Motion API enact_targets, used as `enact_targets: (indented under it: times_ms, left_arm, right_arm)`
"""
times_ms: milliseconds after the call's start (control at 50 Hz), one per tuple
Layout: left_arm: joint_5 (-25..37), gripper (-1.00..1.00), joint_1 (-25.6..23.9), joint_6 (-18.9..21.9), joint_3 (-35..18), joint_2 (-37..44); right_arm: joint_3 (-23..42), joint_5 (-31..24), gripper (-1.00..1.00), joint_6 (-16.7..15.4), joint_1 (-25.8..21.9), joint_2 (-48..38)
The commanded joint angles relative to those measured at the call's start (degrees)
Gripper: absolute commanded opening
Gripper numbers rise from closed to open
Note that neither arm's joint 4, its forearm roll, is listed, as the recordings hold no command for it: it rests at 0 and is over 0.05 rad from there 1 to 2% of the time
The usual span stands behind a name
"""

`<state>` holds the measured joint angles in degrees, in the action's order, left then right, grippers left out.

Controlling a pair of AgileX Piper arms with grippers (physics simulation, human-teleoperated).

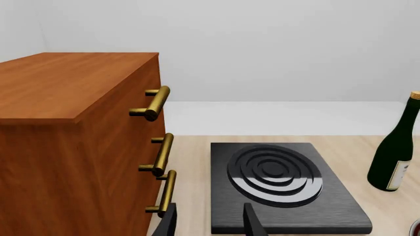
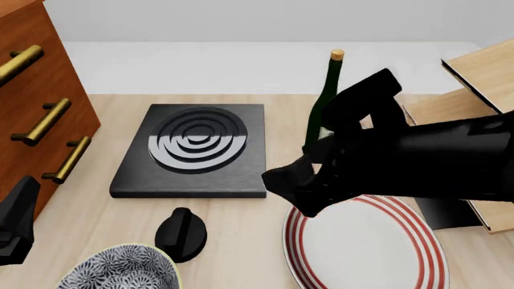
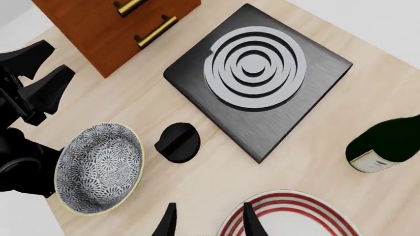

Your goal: Pick up the akita bowl and put it on the plate.

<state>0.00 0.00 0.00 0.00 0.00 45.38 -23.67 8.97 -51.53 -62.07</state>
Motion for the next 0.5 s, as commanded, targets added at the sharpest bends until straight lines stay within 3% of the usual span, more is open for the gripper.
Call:
enact_targets:
  times_ms: [20,60,80,500]
  left_arm:
    - [0.00,1.00,0.00,0.00,0.00,0.00]
    - [0.00,1.00,0.00,0.00,0.00,0.00]
    - [0.00,1.00,0.00,0.00,0.00,0.00]
    - [0.00,1.00,0.00,0.00,0.00,0.00]
  right_arm:
    - [0.17,2.29,1.00,3.78,-5.42,-7.09]
    - [-0.13,3.20,1.00,4.60,-6.15,-8.20]
    - [1.28,6.81,1.00,7.38,-9.93,-16.23]
    - [3.94,11.92,1.00,9.83,-12.98,-23.18]
